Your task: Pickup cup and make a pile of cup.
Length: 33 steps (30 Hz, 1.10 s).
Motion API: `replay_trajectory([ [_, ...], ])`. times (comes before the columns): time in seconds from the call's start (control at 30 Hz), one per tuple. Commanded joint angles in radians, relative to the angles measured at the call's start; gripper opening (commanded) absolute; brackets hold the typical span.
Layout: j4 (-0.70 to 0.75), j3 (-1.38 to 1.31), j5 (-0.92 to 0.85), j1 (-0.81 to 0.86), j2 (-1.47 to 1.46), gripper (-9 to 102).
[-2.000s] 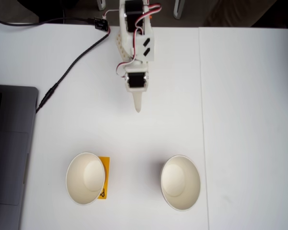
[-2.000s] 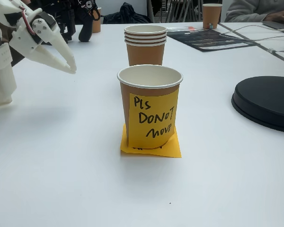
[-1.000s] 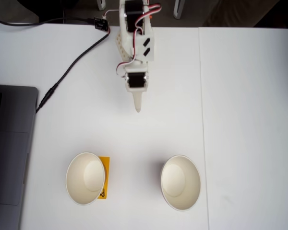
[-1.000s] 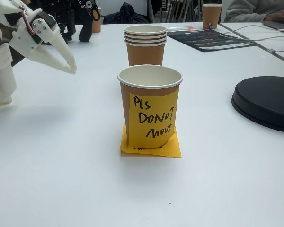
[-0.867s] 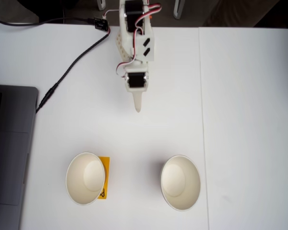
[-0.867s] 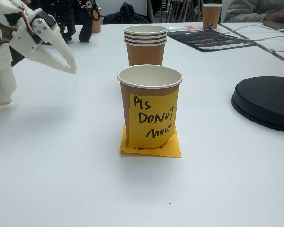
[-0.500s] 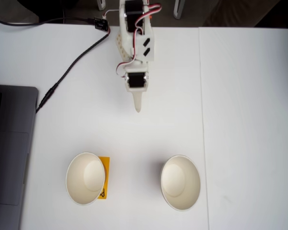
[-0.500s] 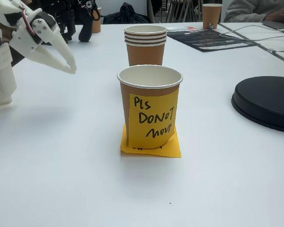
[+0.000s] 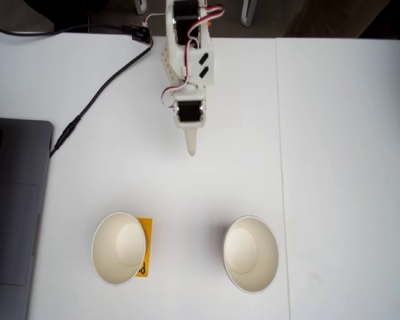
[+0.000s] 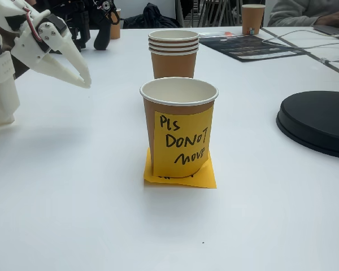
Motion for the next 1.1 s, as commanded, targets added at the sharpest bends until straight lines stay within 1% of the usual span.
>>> replay_trajectory([
  [0.0, 0.005, -0.012, -0.002, 0.000, 0.006, -7],
  [1.07, -0.005, -0.008, 0.000, -0.015, 0.006, -7],
])
